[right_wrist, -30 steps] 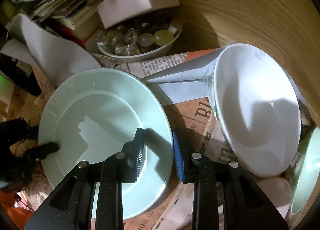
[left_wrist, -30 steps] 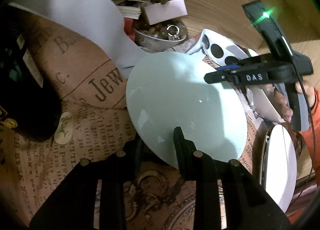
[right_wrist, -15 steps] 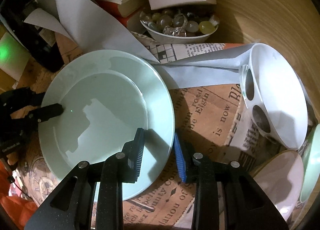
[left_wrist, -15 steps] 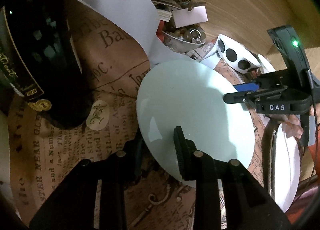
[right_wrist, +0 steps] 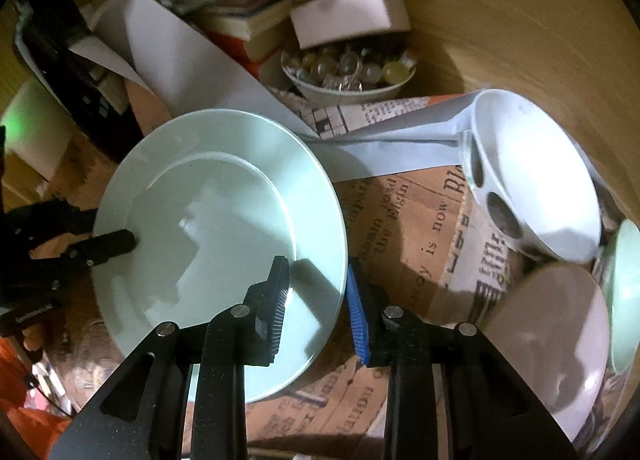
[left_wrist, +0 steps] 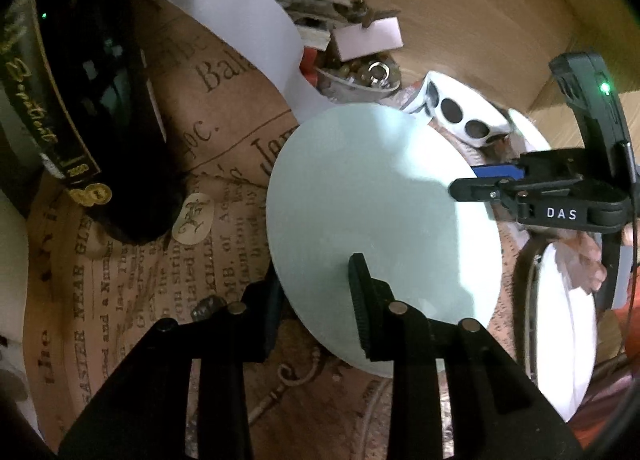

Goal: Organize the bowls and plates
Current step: 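Lift the mint green plate off the newspaper with the left gripper, then carry the mint green plate over the white plate and lower it on, then open the left gripper to release the mint green plate, then move the left gripper to the pale pink bowl and grasp its rim, then lift the pale pink bowl with the left gripper toward the plate stack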

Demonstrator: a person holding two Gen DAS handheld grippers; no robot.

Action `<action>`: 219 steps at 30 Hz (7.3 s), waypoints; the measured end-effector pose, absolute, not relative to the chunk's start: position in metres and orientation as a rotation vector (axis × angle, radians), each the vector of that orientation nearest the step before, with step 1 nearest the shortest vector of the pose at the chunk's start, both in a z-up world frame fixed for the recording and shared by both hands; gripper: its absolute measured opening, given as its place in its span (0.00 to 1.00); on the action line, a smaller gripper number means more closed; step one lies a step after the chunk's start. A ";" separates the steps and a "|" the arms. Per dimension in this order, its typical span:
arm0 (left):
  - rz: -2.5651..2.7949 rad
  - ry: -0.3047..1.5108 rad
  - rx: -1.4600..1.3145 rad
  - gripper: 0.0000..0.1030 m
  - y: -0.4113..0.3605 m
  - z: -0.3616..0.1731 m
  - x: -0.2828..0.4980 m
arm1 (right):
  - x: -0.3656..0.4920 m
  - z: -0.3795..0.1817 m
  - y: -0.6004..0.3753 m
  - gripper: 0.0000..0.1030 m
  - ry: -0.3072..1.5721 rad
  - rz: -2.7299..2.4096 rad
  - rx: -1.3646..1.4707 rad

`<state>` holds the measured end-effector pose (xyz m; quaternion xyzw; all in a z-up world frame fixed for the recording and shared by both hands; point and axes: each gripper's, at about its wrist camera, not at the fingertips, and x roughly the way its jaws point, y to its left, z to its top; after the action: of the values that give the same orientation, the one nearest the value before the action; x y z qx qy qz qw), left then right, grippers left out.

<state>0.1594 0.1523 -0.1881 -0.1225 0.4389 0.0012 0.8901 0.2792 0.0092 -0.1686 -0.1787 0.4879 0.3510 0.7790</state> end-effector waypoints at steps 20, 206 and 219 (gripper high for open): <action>0.002 0.708 -0.199 0.29 0.113 -0.122 0.114 | 0.216 -0.091 -0.062 0.25 0.830 0.766 -0.229; -0.272 0.963 -0.054 0.14 -0.027 -0.172 0.280 | 0.262 -0.175 -0.219 0.20 0.815 0.438 0.100; -0.269 0.839 -0.052 0.14 -0.017 -0.139 0.250 | 0.240 -0.145 -0.219 0.20 0.714 0.438 0.097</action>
<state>0.2505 -0.0171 -0.1386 -0.0251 0.4061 -0.1300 0.9042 0.2401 -0.2193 -0.1454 0.0470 0.3467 0.2124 0.9124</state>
